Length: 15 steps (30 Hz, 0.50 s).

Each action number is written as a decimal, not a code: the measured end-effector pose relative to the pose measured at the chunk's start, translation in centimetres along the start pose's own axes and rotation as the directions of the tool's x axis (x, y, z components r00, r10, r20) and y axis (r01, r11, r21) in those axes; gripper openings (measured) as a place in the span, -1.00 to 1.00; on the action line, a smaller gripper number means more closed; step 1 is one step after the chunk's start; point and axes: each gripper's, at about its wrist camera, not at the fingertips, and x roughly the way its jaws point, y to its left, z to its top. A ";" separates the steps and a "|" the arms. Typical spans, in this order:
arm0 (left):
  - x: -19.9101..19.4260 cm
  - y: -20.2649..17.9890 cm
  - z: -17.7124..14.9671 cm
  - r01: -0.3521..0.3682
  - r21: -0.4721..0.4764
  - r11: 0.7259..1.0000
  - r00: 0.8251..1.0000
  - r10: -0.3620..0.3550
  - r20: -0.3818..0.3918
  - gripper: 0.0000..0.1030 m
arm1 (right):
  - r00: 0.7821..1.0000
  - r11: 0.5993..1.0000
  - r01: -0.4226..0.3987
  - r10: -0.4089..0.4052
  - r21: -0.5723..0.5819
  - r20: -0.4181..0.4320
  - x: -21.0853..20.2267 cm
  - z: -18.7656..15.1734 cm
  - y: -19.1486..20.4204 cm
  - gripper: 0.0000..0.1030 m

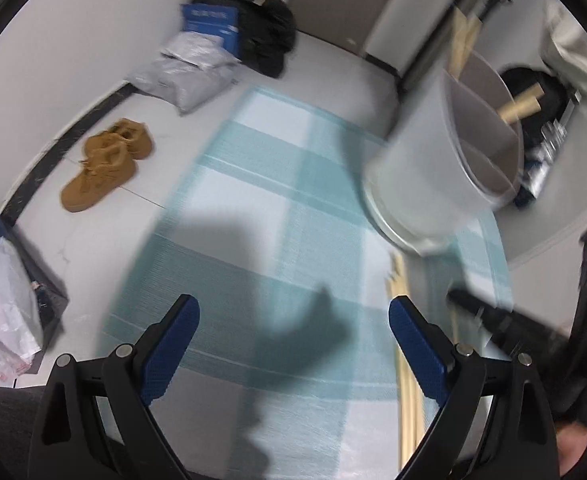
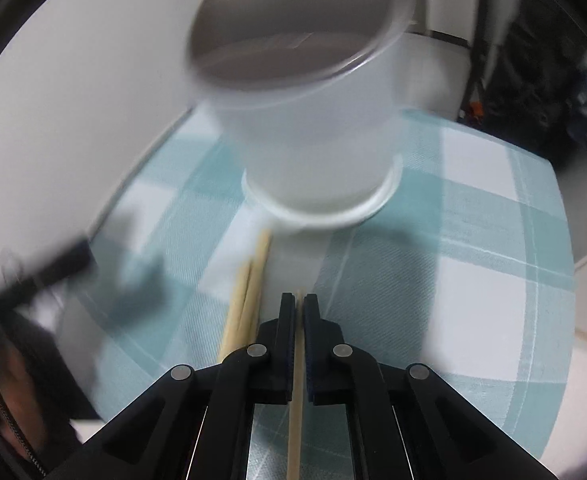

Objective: Organize utensils
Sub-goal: 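Pinch one chopstick from the pile with the right gripper, then lift the chopstick with the right gripper while the left gripper grasps another chopstick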

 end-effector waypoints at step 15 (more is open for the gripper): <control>2.8 -5.3 -3.2 -0.145 0.247 0.958 0.983 0.168 -0.073 0.81 | 0.899 0.867 -0.328 0.164 0.374 0.406 -8.4 -3.1 -11.1 -0.93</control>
